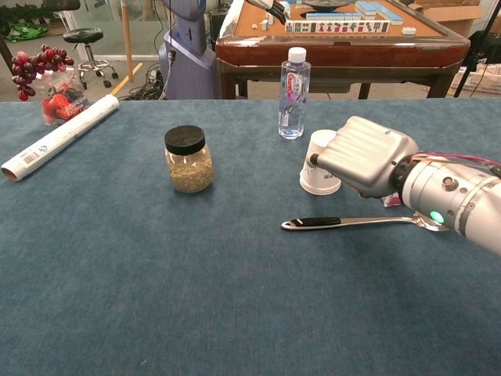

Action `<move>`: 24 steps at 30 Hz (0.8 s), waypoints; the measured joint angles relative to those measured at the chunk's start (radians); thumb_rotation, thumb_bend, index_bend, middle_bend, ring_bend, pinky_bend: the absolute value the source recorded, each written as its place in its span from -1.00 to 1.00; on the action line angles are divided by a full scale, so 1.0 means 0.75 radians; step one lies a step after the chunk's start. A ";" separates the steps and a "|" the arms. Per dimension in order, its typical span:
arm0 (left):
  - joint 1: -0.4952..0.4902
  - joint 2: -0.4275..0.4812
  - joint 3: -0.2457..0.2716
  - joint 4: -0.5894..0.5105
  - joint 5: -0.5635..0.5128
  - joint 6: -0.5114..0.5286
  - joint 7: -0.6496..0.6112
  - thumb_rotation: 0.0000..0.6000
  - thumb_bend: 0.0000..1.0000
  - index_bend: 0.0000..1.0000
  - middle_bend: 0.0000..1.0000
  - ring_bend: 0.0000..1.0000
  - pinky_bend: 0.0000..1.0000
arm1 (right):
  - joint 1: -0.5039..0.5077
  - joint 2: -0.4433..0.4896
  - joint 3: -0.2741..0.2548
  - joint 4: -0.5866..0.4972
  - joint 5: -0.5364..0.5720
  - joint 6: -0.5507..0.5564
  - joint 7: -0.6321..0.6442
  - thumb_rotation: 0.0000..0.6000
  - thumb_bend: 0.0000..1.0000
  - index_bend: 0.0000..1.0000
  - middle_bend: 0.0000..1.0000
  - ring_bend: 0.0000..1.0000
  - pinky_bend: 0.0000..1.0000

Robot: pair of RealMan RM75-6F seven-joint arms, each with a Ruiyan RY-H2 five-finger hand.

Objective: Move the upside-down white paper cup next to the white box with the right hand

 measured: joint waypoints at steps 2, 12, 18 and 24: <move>0.000 0.000 0.000 0.000 0.000 0.000 0.001 1.00 -0.88 -0.61 -0.56 -0.41 0.19 | -0.006 0.020 -0.013 -0.025 -0.047 0.001 0.039 1.00 0.35 -0.56 0.77 0.75 0.90; 0.004 0.004 0.001 -0.014 0.015 0.025 0.014 1.00 -0.88 -0.61 -0.56 -0.41 0.19 | -0.104 0.177 -0.085 -0.233 -0.280 0.112 0.264 1.00 -0.73 -0.57 -0.15 -0.11 0.28; 0.015 0.011 0.005 -0.038 0.052 0.077 0.029 1.00 -0.88 -0.61 -0.56 -0.41 0.19 | -0.215 0.295 -0.129 -0.346 -0.421 0.267 0.374 1.00 -0.86 -0.57 -0.31 -0.33 -0.06; 0.031 0.017 0.009 -0.061 0.101 0.146 0.037 1.00 -0.88 -0.61 -0.56 -0.41 0.19 | -0.354 0.442 -0.174 -0.401 -0.562 0.462 0.556 1.00 -0.91 -0.57 -0.36 -0.40 -0.20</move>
